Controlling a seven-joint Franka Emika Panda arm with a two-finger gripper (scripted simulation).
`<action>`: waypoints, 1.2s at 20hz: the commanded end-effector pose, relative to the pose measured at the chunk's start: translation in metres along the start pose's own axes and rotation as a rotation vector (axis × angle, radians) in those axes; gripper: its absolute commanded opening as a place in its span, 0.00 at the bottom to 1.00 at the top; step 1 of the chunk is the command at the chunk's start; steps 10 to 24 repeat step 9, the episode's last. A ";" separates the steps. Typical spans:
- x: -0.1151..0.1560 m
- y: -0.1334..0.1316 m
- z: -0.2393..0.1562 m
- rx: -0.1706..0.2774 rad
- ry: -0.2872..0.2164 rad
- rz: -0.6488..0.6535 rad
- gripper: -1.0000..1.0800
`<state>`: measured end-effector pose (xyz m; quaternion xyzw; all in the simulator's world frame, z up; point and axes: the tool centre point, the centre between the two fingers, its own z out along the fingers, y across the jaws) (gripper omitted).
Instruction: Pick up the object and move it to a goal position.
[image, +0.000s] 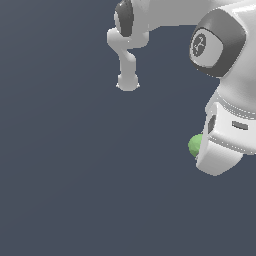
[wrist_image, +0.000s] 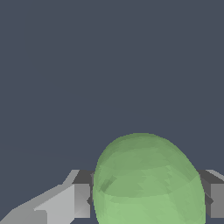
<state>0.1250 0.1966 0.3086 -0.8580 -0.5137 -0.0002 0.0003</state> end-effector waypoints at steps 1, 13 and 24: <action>0.003 0.000 -0.003 0.000 -0.001 0.000 0.00; 0.006 0.000 -0.006 0.000 -0.001 0.000 0.00; 0.006 0.000 -0.006 0.000 -0.001 0.000 0.00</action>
